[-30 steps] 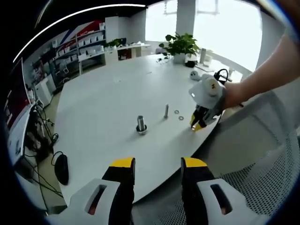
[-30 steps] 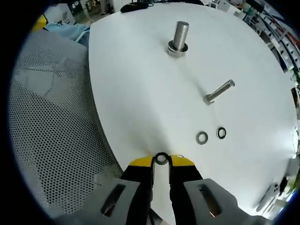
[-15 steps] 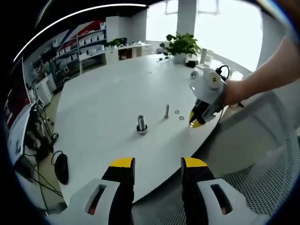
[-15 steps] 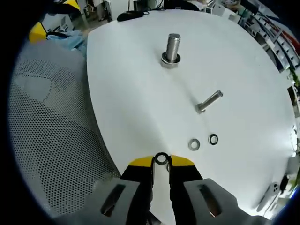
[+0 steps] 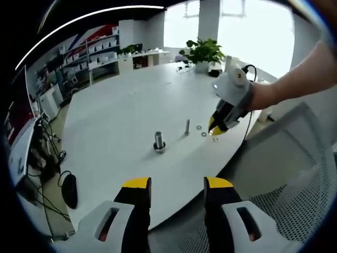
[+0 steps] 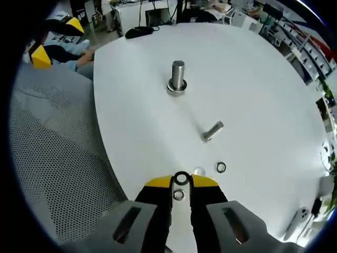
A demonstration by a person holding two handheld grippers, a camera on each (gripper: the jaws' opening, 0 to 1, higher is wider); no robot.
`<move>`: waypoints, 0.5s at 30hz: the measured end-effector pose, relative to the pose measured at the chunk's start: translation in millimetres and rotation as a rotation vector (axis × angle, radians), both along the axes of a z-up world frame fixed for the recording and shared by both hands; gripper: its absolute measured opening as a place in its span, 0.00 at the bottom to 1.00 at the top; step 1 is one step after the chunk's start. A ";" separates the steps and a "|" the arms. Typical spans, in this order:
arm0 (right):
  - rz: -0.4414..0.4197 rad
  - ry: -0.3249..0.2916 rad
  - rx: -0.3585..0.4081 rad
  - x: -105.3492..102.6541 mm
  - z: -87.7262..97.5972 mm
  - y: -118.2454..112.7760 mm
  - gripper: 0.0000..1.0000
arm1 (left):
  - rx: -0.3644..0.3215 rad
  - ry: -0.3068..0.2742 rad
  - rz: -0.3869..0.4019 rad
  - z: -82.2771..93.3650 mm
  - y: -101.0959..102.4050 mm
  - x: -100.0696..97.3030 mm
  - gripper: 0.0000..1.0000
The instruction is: Place the washer onto the threaded stud by aligning its center hole with the stud, sliding it down to the base, and recovering from edge contact or off-axis alignment until the washer reaches the visible bottom stop.
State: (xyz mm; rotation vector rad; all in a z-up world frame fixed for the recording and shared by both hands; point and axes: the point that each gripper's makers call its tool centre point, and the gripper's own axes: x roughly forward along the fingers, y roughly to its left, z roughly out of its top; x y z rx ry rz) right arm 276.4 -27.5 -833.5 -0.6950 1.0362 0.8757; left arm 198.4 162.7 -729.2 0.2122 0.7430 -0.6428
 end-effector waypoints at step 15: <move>-0.010 -0.075 0.059 35.8 33.6 11.1 0.13 | 0.008 0.003 -0.002 -0.9 1.1 -1.2 0.38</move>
